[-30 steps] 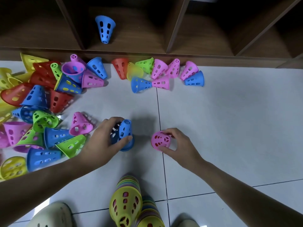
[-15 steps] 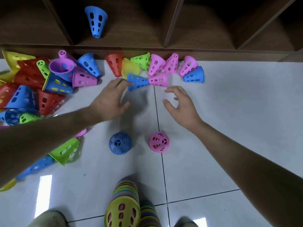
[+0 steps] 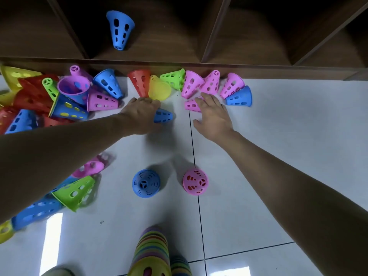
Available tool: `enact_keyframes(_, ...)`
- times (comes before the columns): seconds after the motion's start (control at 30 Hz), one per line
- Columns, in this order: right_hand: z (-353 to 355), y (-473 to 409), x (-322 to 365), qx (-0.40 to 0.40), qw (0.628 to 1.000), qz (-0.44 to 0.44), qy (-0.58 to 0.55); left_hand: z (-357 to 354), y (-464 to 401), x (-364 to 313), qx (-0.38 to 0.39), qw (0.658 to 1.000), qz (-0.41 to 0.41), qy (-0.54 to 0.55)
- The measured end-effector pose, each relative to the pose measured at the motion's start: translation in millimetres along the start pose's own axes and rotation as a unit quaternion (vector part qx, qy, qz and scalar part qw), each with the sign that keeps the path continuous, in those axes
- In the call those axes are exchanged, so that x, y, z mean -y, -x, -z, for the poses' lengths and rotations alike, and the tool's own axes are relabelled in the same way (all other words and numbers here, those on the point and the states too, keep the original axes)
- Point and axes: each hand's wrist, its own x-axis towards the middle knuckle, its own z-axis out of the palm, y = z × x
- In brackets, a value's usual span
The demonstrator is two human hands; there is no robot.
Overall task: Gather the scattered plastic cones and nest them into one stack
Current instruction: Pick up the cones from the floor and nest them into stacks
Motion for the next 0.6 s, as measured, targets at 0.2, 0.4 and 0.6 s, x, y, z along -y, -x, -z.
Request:
enact_keyframes(0.2, -5, 10, -15, 0.053, 0.991, -0.109, 0.060, -7, 31, 8, 0.045, 0.998, 0.017, 0.040)
enact_keyframes(0.4, -11, 42, -26, 0.067, 0.988, -0.108, 0.085, -23, 72, 10, 0.035, 0.996, 0.036, 0.069)
enact_keyframes(0.6, -1, 79, -16, 0.090, 0.940, -0.180, -0.274, -14, 113, 7, 0.040, 0.973, 0.106, 0.201)
